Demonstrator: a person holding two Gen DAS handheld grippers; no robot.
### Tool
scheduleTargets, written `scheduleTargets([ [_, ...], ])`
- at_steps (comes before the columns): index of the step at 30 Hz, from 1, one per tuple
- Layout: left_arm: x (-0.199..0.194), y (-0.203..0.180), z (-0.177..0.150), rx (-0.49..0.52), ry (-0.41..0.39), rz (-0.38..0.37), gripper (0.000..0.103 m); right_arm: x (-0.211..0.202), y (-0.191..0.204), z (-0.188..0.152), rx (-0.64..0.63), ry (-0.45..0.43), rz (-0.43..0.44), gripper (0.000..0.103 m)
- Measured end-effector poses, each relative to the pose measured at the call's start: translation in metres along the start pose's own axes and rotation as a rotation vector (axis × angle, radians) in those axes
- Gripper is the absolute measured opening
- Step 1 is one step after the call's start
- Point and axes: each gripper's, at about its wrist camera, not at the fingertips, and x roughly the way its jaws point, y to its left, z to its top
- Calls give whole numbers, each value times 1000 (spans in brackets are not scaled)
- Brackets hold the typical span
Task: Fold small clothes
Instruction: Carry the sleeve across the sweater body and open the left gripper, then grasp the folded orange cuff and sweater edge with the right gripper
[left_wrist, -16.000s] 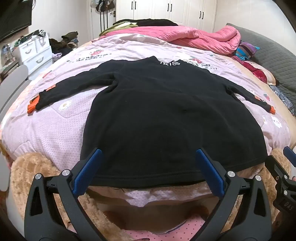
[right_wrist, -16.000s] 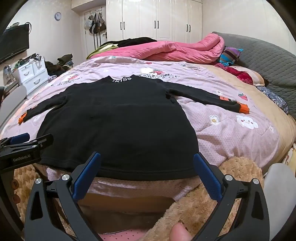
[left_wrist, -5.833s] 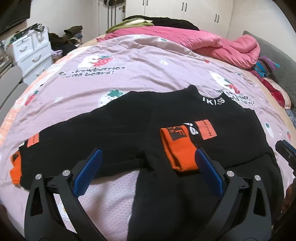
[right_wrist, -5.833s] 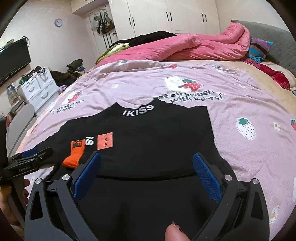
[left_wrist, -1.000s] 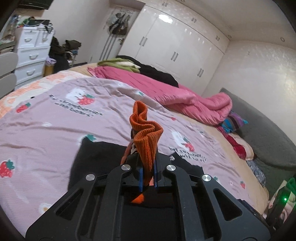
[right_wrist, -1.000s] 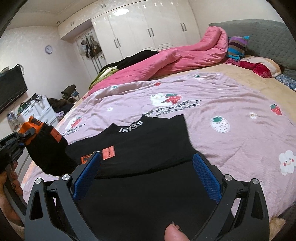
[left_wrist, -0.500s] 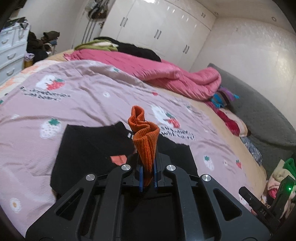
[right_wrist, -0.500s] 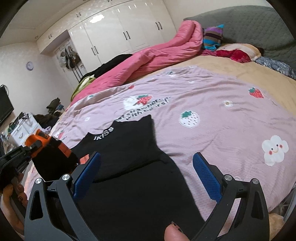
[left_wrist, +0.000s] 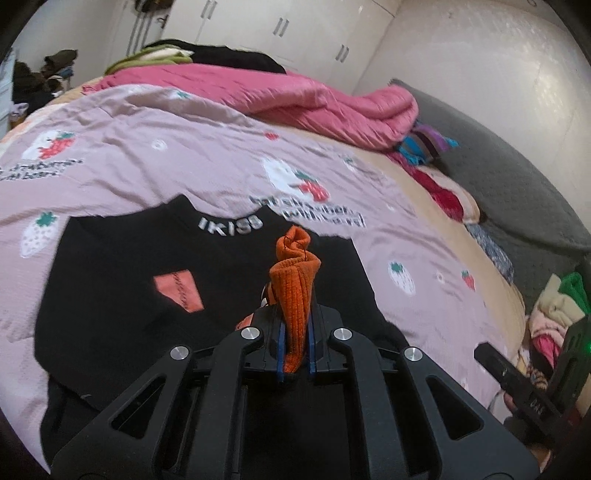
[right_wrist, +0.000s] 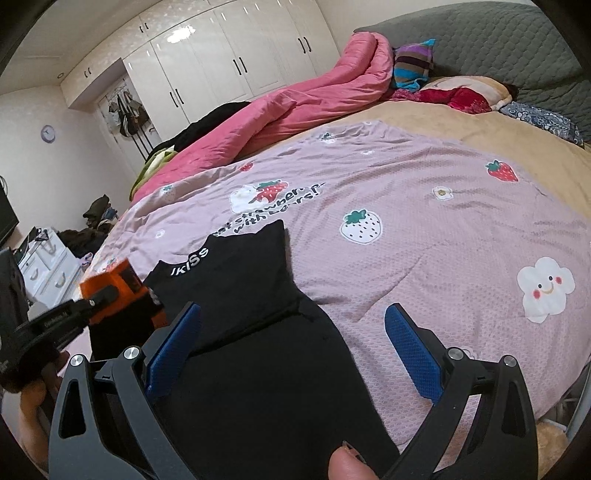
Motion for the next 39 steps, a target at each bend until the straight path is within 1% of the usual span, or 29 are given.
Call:
scheduleTargets([
  [5, 13, -3, -11, 4, 65, -53, 7, 10, -1, -4, 11, 30, 5, 99],
  [6, 15, -4, -13, 8, 79, -64, 12, 11, -1, -4, 9, 33, 3, 99],
  [7, 17, -4, -14, 8, 88, -71, 21, 12, 0, -5, 6, 36, 0, 99],
  [8, 17, -4, -15, 8, 92, -76, 26, 13, 0, -5, 4, 38, 0, 99],
  [9, 16, -4, -15, 12, 91, -75, 34, 15, 1, -6, 4, 43, 3, 99],
  [12, 5, -1, -10, 21, 71, -87, 45, 21, 5, -9, -4, 64, 17, 99],
  [13, 2, 0, -8, 30, 64, -81, 50, 24, 8, -11, -11, 80, 32, 99],
  [14, -1, 1, -7, 40, 56, -66, 54, 27, 9, -13, -13, 98, 52, 99],
  [15, -4, 3, -5, 54, 46, -35, 63, 30, 12, -15, -10, 116, 71, 99],
  [16, -7, 6, -2, 65, 39, -11, 69, 35, 15, -18, -6, 139, 94, 99],
  [18, -10, 12, 3, 84, 26, 32, 73, 43, 25, -25, -15, 182, 125, 99],
  [19, -12, 18, 5, 89, 19, 56, 77, 46, 32, -29, -35, 197, 126, 99],
  [20, -14, 23, 8, 95, 15, 82, 83, 48, 39, -32, -56, 205, 125, 99],
  [21, -15, 27, 8, 98, 12, 100, 87, 51, 47, -36, -86, 215, 129, 99],
  [22, -16, 35, 10, 103, 8, 135, 91, 53, 54, -39, -107, 224, 136, 98],
  [23, -17, 39, 11, 105, 8, 154, 93, 56, 61, -43, -121, 237, 145, 98],
  [25, -16, 53, 14, 104, 11, 210, 94, 61, 69, -49, -128, 257, 163, 96],
  [27, -16, 65, 15, 96, 15, 245, 94, 68, 75, -56, -134, 282, 148, 81],
  [29, -17, 78, 16, 76, 11, 259, 94, 73, 80, -62, -144, 296, 126, 75],
  [30, -18, 87, 17, 53, 11, 260, 94, 76, 82, -65, -153, 298, 111, 68],
  [31, -19, 92, 17, 39, 10, 260, 94, 79, 84, -68, -160, 304, 105, 63],
  [32, -20, 100, 18, 18, 10, 258, 94, 81, 84, -70, -162, 309, 107, 54],
  [33, -20, 104, 18, 6, 8, 260, 94, 83, 86, -72, -165, 309, 115, 47],
  [34, -22, 110, 19, -9, 4, 264, 94, 84, 88, -74, -173, 299, 119, 44],
  [35, -24, 114, 20, -18, 0, 268, 94, 83, 89, -74, -180, 288, 121, 39],
  [36, -26, 120, 21, -31, -6, 275, 94, 82, 91, -75, -189, 275, 129, 30],
  [37, -27, 124, 22, -42, -10, 277, 94, 81, 92, -74, -194, 263, 140, 26],
  [38, -28, 127, 23, -51, -13, 278, 94, 79, 92, -74, -197, 248, 157, 16],
  [39, -31, 133, 24, -66, -21, 282, 94, 80, 96, -73, -197, 238, 169, 13],
])
